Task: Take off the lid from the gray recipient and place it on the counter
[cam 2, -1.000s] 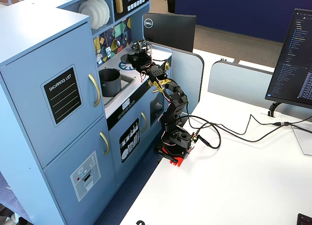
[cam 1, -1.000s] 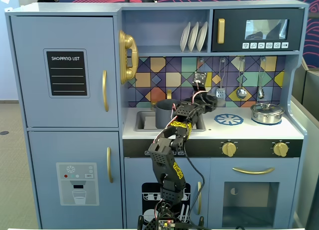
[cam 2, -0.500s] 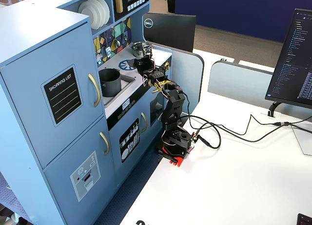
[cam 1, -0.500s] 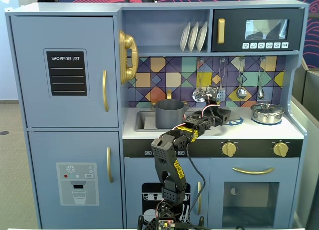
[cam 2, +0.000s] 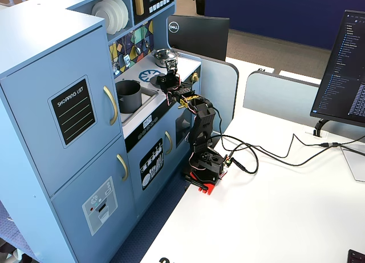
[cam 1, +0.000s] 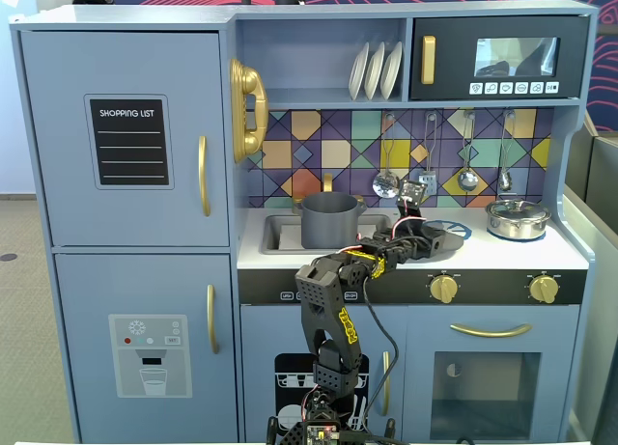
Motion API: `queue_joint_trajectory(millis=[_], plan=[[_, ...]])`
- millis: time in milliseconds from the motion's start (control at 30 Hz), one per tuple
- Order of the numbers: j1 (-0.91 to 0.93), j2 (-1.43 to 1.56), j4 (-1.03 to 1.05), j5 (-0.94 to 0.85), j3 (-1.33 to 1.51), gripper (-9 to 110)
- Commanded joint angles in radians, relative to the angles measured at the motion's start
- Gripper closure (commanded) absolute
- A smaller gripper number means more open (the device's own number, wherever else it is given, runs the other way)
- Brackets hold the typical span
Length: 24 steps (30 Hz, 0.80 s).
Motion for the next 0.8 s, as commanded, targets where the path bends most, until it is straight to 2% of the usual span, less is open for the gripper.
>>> queue_joint_trajectory(millis=[0,333,567,767], plan=[[-0.003,0.002,-0.044,0.006,-0.008,102],[-0.002,-0.006,-0.032,-0.003,0.02,100],[0.025,-0.005,-0.035,0.044,0.008,72],[0.055,-0.003,-0.043,0.055,0.002,65]])
